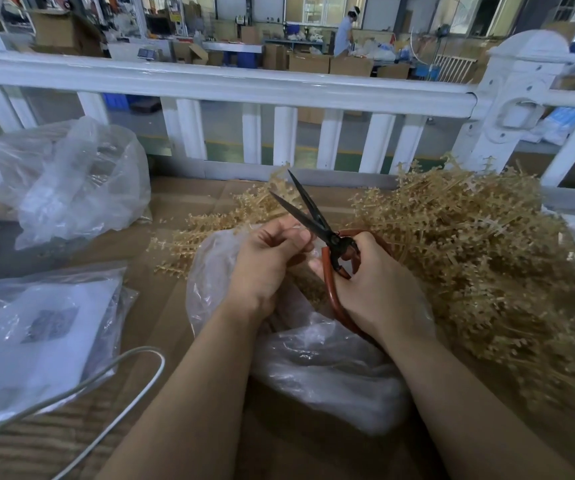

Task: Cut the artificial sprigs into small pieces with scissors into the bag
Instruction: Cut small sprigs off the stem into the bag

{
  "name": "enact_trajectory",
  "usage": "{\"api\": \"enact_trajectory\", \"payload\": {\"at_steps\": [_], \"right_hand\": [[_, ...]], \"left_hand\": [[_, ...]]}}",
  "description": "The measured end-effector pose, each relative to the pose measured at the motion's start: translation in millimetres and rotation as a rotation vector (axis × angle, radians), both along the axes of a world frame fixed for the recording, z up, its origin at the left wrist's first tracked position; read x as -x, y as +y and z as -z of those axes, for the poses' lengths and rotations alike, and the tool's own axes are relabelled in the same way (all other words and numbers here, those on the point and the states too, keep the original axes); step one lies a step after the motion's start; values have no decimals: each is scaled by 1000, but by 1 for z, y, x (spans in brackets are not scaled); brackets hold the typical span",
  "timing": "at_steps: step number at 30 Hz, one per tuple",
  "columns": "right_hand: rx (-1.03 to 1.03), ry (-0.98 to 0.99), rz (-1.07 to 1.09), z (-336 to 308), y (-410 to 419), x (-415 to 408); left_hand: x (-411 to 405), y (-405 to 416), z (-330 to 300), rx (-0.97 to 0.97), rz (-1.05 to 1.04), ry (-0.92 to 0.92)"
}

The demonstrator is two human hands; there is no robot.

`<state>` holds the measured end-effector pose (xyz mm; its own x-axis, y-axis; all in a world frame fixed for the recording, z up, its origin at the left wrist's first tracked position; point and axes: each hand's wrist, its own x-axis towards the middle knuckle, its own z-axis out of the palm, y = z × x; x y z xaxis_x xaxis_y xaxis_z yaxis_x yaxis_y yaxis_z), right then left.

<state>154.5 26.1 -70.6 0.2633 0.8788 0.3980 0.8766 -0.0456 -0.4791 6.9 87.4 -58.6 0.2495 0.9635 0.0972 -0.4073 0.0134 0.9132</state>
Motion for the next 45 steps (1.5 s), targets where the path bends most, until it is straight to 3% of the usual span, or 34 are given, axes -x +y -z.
{"api": "enact_trajectory", "payload": {"at_steps": [14, 21, 45], "right_hand": [[13, -7, 1, 3, -5, -2], [5, -53, -45, 0, -7, -1], [-33, -51, -51, 2, -8, 0]], "left_hand": [[7, 7, 3, -116, -6, -153], [11, 8, -1, -135, -21, -108], [13, 3, -4, -174, 87, -248]]}}
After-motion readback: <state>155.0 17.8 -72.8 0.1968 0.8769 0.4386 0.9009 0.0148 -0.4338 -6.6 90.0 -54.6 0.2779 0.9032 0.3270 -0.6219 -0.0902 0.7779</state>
